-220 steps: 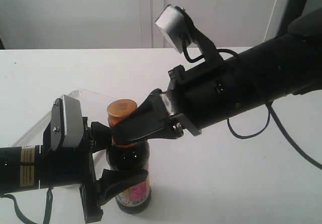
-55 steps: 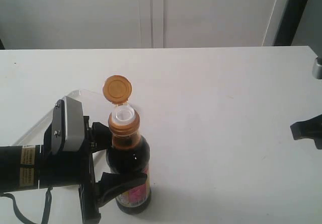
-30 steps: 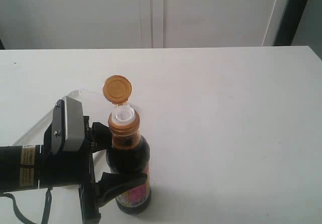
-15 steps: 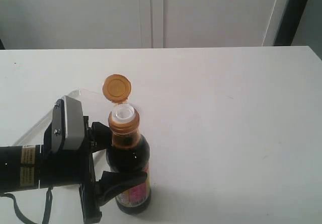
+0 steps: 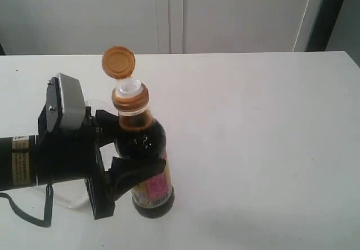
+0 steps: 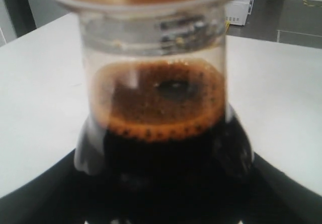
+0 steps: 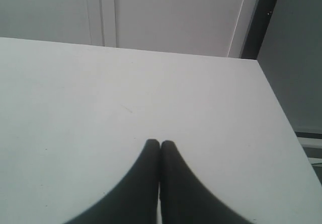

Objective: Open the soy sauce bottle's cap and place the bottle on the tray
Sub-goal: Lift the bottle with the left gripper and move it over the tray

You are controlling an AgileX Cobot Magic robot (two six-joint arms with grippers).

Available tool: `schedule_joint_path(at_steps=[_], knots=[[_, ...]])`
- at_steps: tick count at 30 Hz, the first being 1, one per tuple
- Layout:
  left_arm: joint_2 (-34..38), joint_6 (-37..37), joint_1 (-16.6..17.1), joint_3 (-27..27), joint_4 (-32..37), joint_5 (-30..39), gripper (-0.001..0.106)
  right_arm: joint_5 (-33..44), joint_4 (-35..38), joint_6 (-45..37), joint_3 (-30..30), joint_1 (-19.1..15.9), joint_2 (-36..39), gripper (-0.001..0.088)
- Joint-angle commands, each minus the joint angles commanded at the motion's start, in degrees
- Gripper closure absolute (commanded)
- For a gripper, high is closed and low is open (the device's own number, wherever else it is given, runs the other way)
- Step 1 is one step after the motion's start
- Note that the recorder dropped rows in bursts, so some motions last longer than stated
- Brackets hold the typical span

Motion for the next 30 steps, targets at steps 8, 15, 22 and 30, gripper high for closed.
schedule_joint_path(at_steps=[8, 15, 22, 30], knots=[[-2.4, -5.8, 0.0, -4.2, 1.7, 6.9, 0.105, 0.0, 0.0, 0.0, 0.0, 0.0, 0.0, 0.0868], [-4.0, -7.6, 0.1, -7.7, 2.1, 11.8, 0.105, -0.1, 0.0, 0.0, 0.0, 0.0, 0.0, 0.0868], [-4.5, -7.0, 0.1, -8.9, 1.7, 14.7, 0.105, -0.1, 0.0, 0.0, 0.0, 0.0, 0.0, 0.0868], [-4.5, -7.1, 4.0, -8.9, 1.4, 13.5, 0.105, -0.2, 0.0, 0.0, 0.0, 0.0, 0.0, 0.0868]])
